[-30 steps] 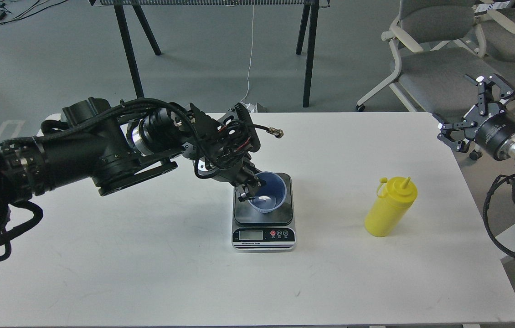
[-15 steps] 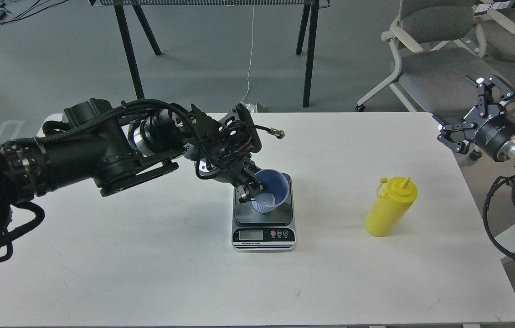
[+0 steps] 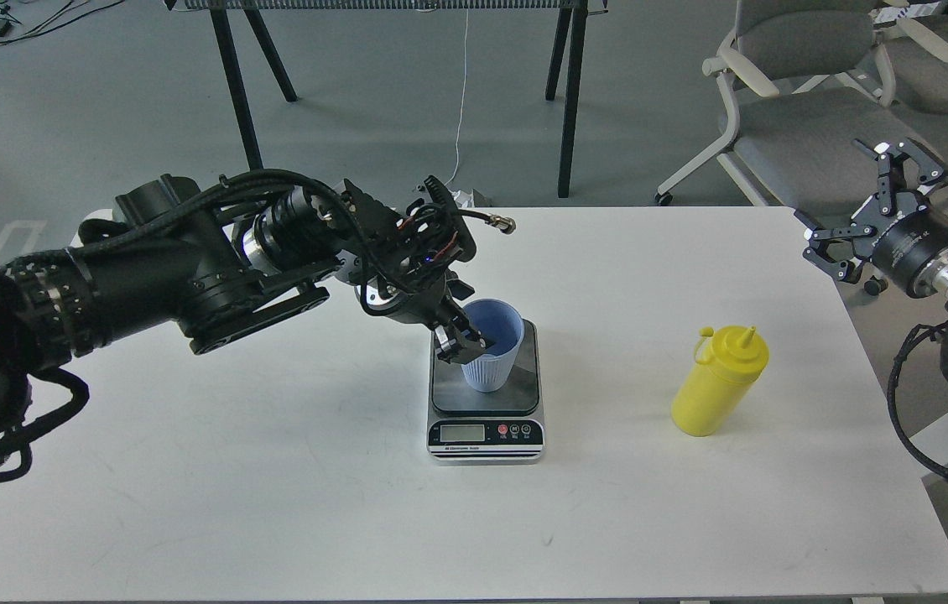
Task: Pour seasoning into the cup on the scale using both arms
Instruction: 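Open the left gripper and withdraw it up from the cup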
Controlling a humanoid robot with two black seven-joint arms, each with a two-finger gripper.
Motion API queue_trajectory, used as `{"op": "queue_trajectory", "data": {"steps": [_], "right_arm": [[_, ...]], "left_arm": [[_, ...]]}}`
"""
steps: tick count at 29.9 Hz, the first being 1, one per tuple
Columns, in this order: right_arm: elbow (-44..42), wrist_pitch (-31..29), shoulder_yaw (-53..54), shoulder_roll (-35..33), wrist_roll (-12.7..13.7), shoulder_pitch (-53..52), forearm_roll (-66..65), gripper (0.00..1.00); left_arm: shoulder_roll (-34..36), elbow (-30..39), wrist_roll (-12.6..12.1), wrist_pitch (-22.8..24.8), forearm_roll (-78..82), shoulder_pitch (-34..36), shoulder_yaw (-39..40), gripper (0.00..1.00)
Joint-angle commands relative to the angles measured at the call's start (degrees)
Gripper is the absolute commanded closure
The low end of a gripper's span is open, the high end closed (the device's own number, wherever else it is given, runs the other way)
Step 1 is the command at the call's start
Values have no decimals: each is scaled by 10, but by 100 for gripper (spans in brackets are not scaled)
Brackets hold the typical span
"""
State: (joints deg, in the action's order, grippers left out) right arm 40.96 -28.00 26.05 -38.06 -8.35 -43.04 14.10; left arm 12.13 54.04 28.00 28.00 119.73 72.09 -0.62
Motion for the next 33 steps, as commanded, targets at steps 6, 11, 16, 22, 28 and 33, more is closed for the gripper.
{"op": "queue_trajectory", "data": {"steps": [6, 11, 16, 22, 28, 33], "right_arm": [[0, 0, 0, 0, 0, 0, 0, 1], [1, 0, 1, 0, 0, -2, 0, 1], [2, 0, 0, 0, 0, -6, 0, 1], [41, 0, -5, -21, 5, -9, -1, 1], [99, 0, 4, -68, 36, -28, 4, 1], [191, 0, 44, -161, 24, -10, 52, 1]], "left_arm": [[0, -14, 0, 0, -74, 34, 1, 10], [1, -14, 0, 0, -140, 75, 1, 6], [19, -14, 0, 0, -242, 109, 1, 1], [96, -12, 0, 0, -462, 132, 11, 1], [191, -12, 0, 0, -615, 145, 32, 1], [249, -13, 0, 0, -691, 115, 84, 1]]}}
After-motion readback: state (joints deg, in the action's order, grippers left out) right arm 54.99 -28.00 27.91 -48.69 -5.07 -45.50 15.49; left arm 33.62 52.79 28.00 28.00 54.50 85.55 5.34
